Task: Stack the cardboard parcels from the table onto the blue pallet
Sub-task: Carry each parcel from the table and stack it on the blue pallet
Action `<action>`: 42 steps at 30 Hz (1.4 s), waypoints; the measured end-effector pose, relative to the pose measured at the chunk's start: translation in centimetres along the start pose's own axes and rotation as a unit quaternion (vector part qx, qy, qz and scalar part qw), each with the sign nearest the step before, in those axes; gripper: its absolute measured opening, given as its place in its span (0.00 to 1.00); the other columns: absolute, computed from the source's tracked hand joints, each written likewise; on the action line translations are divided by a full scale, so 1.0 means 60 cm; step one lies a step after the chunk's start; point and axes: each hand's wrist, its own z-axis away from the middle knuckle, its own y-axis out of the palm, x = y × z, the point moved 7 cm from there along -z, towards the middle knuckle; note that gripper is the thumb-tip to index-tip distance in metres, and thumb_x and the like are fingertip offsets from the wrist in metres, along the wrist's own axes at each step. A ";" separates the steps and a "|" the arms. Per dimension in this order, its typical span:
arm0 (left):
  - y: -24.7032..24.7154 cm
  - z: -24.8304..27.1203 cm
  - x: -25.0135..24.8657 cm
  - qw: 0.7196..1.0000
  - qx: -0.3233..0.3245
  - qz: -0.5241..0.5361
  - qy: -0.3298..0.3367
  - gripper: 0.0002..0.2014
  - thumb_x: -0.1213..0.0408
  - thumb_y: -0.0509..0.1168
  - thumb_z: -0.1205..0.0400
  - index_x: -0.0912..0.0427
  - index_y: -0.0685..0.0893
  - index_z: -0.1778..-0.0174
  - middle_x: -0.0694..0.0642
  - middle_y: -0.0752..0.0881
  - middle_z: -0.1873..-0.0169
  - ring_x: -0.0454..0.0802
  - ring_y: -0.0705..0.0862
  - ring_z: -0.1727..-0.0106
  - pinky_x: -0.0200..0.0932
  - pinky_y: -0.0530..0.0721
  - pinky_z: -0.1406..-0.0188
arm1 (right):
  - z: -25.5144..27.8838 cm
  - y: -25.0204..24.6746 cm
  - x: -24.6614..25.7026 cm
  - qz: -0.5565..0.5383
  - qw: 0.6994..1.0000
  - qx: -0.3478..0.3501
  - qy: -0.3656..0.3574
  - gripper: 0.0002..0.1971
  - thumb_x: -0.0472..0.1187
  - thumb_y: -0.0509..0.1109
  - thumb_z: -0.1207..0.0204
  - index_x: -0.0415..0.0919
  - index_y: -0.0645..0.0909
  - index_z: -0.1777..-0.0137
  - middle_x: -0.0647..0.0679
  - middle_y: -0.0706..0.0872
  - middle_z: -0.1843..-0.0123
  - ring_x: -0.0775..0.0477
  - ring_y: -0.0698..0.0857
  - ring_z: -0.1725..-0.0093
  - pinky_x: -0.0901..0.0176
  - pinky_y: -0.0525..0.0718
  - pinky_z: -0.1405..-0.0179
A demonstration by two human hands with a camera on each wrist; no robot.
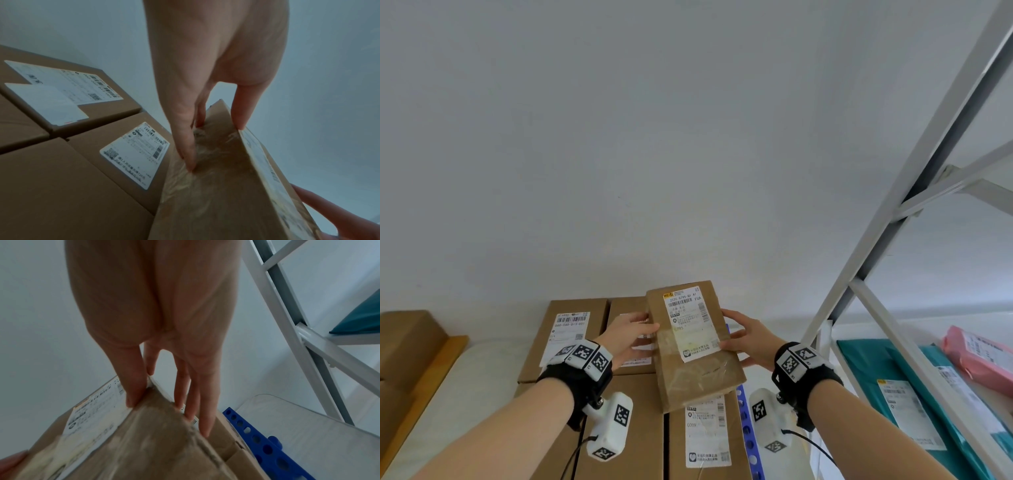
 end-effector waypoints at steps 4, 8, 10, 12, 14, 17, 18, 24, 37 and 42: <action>0.004 -0.018 -0.025 0.999 -0.026 0.028 0.029 0.15 0.74 0.68 0.21 0.70 0.81 0.38 0.67 0.86 0.44 0.57 0.86 0.49 0.47 0.85 0.54 | -0.018 -0.016 0.011 -0.046 0.999 -0.023 -0.018 0.35 0.30 0.71 0.25 0.57 0.65 0.23 0.40 0.88 0.43 0.41 0.88 0.45 0.44 0.89 0.54; 0.020 -0.032 -0.041 1.000 -0.002 0.003 0.021 0.12 0.73 0.67 0.21 0.62 0.85 0.43 0.64 0.87 0.43 0.57 0.85 0.45 0.52 0.84 0.49 | -0.035 -0.027 0.015 -0.065 0.997 -0.038 -0.022 0.32 0.31 0.71 0.24 0.59 0.67 0.25 0.43 0.90 0.47 0.43 0.89 0.47 0.49 0.88 0.59; 0.027 -0.035 -0.036 1.000 0.011 -0.022 -0.007 0.14 0.73 0.67 0.21 0.54 0.84 0.43 0.58 0.88 0.44 0.59 0.83 0.41 0.60 0.84 0.47 | -0.046 -0.029 0.012 -0.063 0.997 -0.044 -0.017 0.32 0.32 0.71 0.24 0.59 0.67 0.26 0.43 0.90 0.47 0.43 0.89 0.47 0.49 0.88 0.57; 0.032 -0.040 -0.030 0.999 0.024 -0.037 -0.023 0.16 0.74 0.67 0.22 0.49 0.84 0.43 0.53 0.87 0.44 0.59 0.82 0.40 0.66 0.81 0.43 | -0.057 -0.030 0.007 -0.061 0.997 -0.049 -0.011 0.31 0.32 0.71 0.24 0.56 0.67 0.26 0.42 0.90 0.47 0.42 0.89 0.48 0.46 0.88 0.54; 0.031 -0.049 -0.024 0.999 0.021 -0.035 -0.026 0.20 0.76 0.66 0.22 0.50 0.80 0.38 0.52 0.85 0.42 0.58 0.82 0.40 0.70 0.80 0.42 | -0.067 -0.030 0.002 -0.063 0.997 -0.051 -0.004 0.30 0.32 0.71 0.24 0.55 0.68 0.26 0.42 0.90 0.47 0.43 0.89 0.49 0.45 0.88 0.53; 0.027 -0.061 -0.018 0.999 -0.003 -0.026 -0.027 0.26 0.79 0.65 0.22 0.57 0.71 0.29 0.54 0.82 0.40 0.58 0.82 0.41 0.69 0.82 0.45 | -0.077 -0.034 0.003 -0.061 0.997 -0.054 0.002 0.28 0.34 0.70 0.23 0.55 0.69 0.27 0.42 0.90 0.47 0.45 0.89 0.50 0.47 0.88 0.52; 0.027 -0.063 -0.018 0.999 -0.009 -0.021 -0.027 0.26 0.80 0.65 0.22 0.58 0.70 0.29 0.54 0.82 0.41 0.58 0.82 0.41 0.68 0.82 0.47 | -0.080 -0.036 0.005 -0.061 0.997 -0.055 0.004 0.28 0.34 0.70 0.23 0.55 0.69 0.27 0.43 0.89 0.47 0.45 0.88 0.50 0.48 0.87 0.53; 0.037 -0.071 -0.021 0.999 -0.009 -0.026 -0.026 0.28 0.81 0.64 0.22 0.59 0.69 0.27 0.53 0.80 0.39 0.55 0.82 0.42 0.60 0.85 0.55 | -0.095 -0.043 0.005 -0.063 0.996 -0.053 0.016 0.30 0.30 0.68 0.23 0.55 0.68 0.26 0.46 0.88 0.47 0.49 0.87 0.52 0.55 0.85 0.61; 0.056 -0.073 -0.013 0.999 -0.020 -0.022 -0.028 0.33 0.82 0.61 0.21 0.54 0.65 0.22 0.55 0.76 0.30 0.56 0.80 0.39 0.53 0.84 0.54 | -0.098 -0.045 0.004 -0.050 0.997 -0.059 0.025 0.33 0.28 0.67 0.24 0.55 0.66 0.24 0.46 0.88 0.48 0.47 0.85 0.46 0.53 0.85 0.55; 0.048 -0.060 -0.029 0.962 -0.050 -0.267 0.017 0.33 0.69 0.66 0.19 0.54 0.60 0.19 0.54 0.70 0.24 0.53 0.71 0.25 0.50 0.74 0.31 | -0.092 -0.036 0.019 -0.014 0.999 -0.041 0.010 0.35 0.30 0.69 0.25 0.49 0.62 0.21 0.46 0.86 0.43 0.44 0.84 0.42 0.48 0.85 0.46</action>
